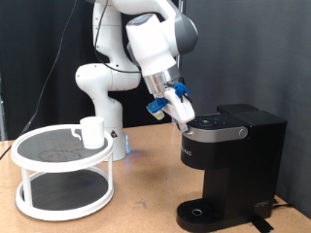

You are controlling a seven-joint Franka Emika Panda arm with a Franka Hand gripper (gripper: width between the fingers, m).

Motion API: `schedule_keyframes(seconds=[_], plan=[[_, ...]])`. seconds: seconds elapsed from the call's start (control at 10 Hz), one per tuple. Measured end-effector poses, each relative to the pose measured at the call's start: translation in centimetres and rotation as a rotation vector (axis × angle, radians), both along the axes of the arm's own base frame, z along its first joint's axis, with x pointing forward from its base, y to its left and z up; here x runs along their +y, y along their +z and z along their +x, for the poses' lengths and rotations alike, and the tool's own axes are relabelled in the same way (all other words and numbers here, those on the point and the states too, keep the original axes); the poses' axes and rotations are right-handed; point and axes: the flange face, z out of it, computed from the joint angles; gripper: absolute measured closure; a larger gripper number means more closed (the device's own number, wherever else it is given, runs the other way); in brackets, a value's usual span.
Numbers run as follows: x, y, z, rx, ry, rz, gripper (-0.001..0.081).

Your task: Make a cup of coffee with the keurig machine

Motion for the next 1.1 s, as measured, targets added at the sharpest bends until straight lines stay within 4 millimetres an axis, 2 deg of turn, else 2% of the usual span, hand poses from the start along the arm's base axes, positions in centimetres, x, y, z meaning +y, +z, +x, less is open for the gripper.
schedule_keyframes(seconds=[0.3, 0.8, 1.1], plan=[[-1.1, 2.2, -0.3, -0.009, 0.039, 0.135, 0.0806], [-2.5, 6.6, -1.0, -0.053, 0.024, 0.215, 0.0806], [-2.8, 6.1, -1.8, -0.013, 0.091, 0.234, 0.0806]])
